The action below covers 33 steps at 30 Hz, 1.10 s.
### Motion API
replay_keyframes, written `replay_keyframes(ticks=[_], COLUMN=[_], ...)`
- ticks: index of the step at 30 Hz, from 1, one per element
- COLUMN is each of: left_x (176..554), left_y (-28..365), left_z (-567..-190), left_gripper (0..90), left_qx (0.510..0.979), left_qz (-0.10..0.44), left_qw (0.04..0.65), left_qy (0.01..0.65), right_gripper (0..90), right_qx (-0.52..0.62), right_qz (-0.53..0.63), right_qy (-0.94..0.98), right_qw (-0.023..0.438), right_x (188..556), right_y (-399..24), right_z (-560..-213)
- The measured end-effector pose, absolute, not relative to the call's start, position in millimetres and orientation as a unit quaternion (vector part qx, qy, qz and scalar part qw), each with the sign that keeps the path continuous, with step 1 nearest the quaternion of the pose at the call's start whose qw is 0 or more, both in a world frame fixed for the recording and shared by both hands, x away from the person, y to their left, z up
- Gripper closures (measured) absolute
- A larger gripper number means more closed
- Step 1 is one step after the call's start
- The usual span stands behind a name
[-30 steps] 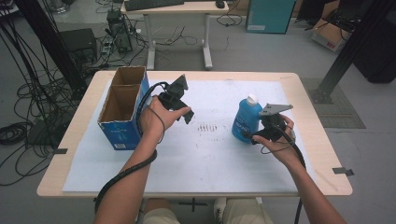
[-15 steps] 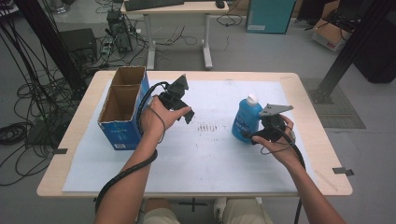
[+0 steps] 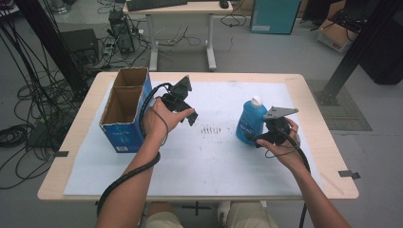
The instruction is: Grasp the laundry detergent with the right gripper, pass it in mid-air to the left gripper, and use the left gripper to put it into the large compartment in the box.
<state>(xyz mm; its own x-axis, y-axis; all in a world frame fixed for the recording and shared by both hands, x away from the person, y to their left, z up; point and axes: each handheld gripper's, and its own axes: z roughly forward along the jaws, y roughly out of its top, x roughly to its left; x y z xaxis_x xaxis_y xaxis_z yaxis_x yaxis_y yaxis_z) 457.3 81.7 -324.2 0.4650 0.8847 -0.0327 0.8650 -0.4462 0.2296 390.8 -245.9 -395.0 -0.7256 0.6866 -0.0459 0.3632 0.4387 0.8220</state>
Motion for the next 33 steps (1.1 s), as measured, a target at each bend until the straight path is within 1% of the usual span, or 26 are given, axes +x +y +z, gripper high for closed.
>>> replay_keyframes(ticks=[33], left_x=[457.1], left_y=[82.3], left_z=[-322.2], left_gripper=[5.2], left_qx=[0.848], left_qz=[0.048], left_qw=[0.112], left_qy=[0.515], right_gripper=[2.6], right_qx=[0.318], right_qz=[0.433], right_qy=[0.819], right_qw=[0.2], right_x=[391.2], right_y=[-246.3], right_z=[-396.6])
